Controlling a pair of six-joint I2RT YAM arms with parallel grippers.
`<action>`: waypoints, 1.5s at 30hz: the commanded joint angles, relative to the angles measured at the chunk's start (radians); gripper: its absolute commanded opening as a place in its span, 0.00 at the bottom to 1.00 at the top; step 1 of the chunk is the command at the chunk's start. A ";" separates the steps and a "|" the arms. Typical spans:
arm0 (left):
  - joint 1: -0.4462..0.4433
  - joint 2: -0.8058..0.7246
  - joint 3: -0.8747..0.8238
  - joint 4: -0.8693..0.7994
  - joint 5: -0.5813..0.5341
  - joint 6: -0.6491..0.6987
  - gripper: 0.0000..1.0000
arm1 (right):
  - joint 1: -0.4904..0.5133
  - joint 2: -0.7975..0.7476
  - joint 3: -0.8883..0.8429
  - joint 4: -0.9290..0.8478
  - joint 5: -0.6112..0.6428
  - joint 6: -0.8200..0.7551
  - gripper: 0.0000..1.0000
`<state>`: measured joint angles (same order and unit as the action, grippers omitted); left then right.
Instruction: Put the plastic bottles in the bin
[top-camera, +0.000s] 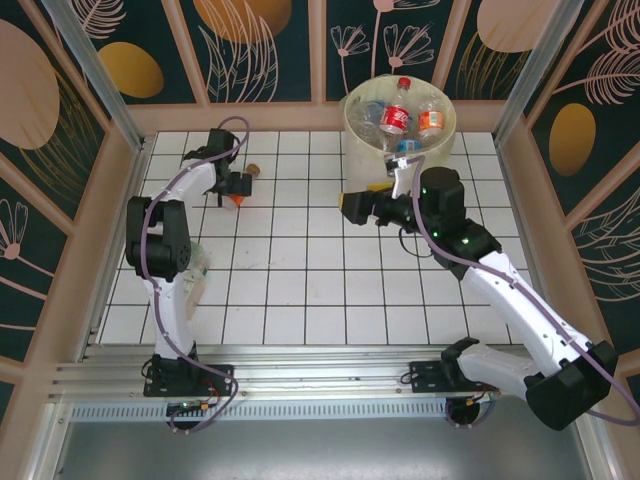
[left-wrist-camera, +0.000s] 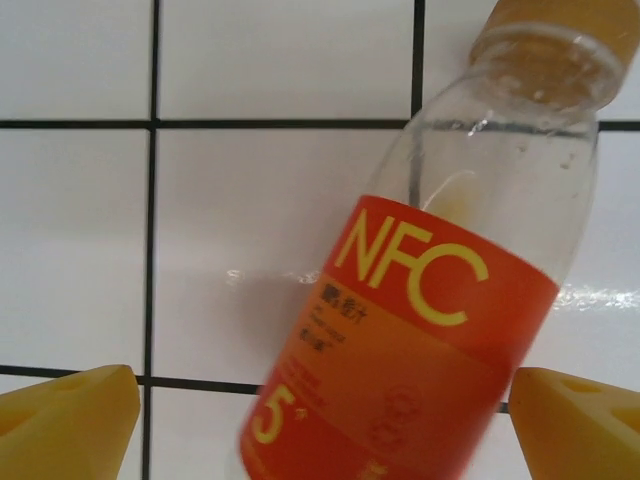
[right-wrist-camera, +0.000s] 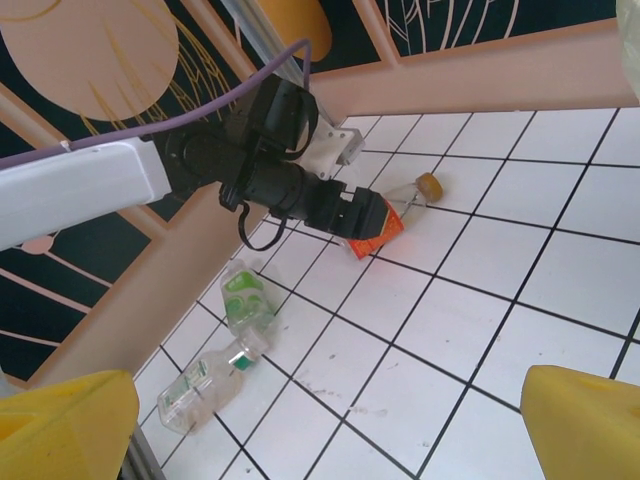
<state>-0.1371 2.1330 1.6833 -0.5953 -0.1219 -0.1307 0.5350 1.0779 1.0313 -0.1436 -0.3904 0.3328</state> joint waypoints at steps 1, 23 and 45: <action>0.001 0.034 0.031 -0.041 0.108 0.035 0.92 | 0.006 -0.024 -0.009 0.047 0.013 0.019 0.99; 0.005 0.098 0.043 -0.062 0.192 -0.027 0.58 | 0.006 -0.033 -0.025 0.040 0.044 0.044 0.99; -0.108 -0.553 -0.644 0.627 0.731 -0.209 0.57 | 0.029 0.055 -0.039 0.141 -0.009 0.332 0.96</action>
<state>-0.2028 1.6596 1.0882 -0.1501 0.5011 -0.3130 0.5533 1.1168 0.9943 -0.0772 -0.3347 0.6052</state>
